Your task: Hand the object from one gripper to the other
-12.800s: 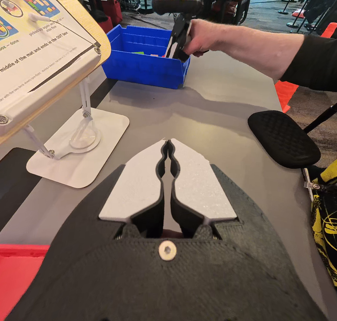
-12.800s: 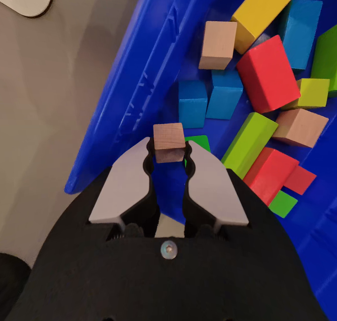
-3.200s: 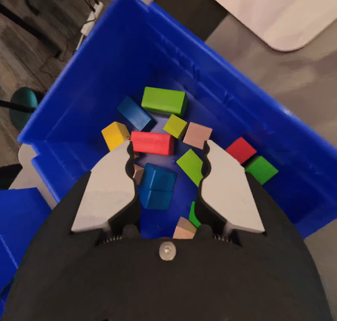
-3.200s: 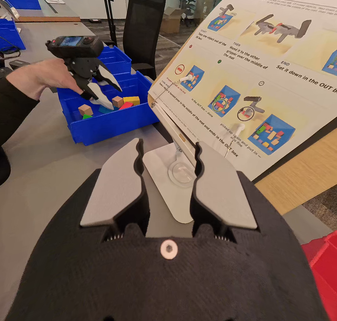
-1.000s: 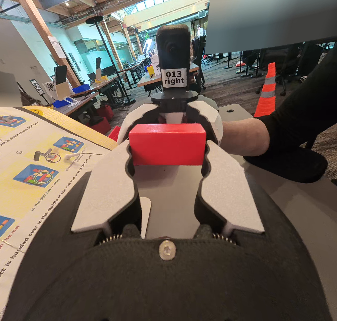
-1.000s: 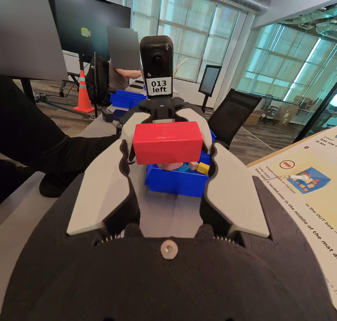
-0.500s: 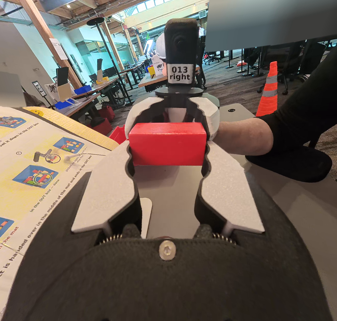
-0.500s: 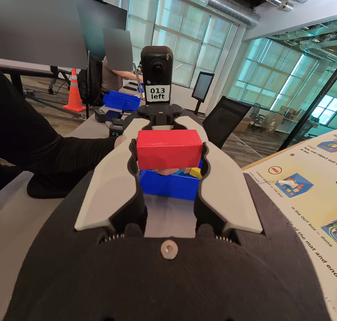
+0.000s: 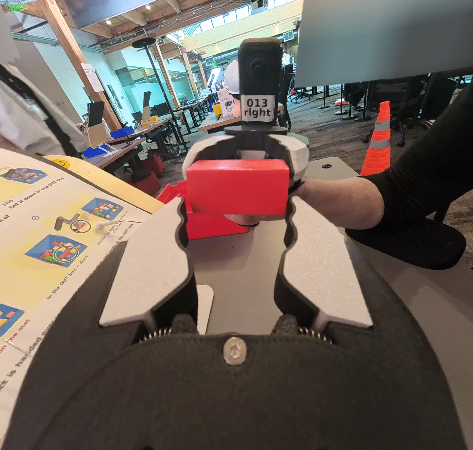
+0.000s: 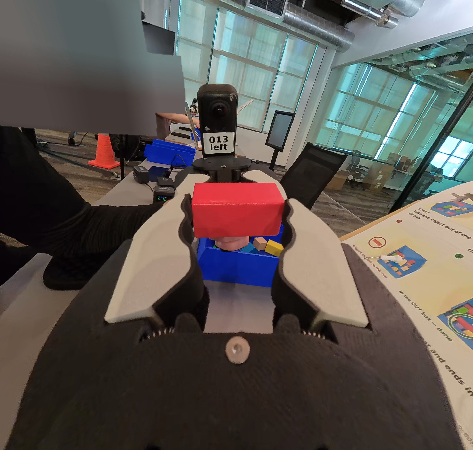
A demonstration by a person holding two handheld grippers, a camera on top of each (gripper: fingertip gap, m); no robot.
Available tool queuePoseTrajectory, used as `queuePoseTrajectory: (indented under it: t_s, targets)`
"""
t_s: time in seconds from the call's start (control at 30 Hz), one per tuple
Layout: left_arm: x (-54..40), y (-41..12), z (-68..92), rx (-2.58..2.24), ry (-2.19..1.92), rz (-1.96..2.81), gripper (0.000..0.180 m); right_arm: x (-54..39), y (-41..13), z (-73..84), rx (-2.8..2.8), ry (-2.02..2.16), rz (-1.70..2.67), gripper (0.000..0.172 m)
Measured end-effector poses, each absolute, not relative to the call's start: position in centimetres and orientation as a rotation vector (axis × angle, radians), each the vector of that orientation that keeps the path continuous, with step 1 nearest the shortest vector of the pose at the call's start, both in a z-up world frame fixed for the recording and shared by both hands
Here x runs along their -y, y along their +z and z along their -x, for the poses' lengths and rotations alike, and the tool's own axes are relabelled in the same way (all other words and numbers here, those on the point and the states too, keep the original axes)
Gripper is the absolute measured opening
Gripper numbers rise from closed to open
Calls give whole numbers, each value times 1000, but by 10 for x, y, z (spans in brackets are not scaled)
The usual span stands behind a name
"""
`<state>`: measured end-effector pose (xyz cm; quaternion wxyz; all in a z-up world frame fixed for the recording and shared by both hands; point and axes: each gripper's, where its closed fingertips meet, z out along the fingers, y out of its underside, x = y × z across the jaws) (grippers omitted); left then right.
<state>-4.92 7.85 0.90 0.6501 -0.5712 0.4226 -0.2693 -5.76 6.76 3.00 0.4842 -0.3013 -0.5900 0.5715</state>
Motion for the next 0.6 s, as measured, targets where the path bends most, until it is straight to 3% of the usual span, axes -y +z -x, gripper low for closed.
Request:
queuePoseTrajectory:
  t_s: [0.13,0.33,0.6]
  targets:
    - [-85,11,64,-910,-586,1322,72,-79,46,42,1404,1363,736,66]
    - [-83,28,98,-817,-548,1308,34,-168,70,-24,1351,1013,967,66]
    - [-83,35,127,-757,-492,1316,29,-337,-22,-116,1764,399,1458,66]
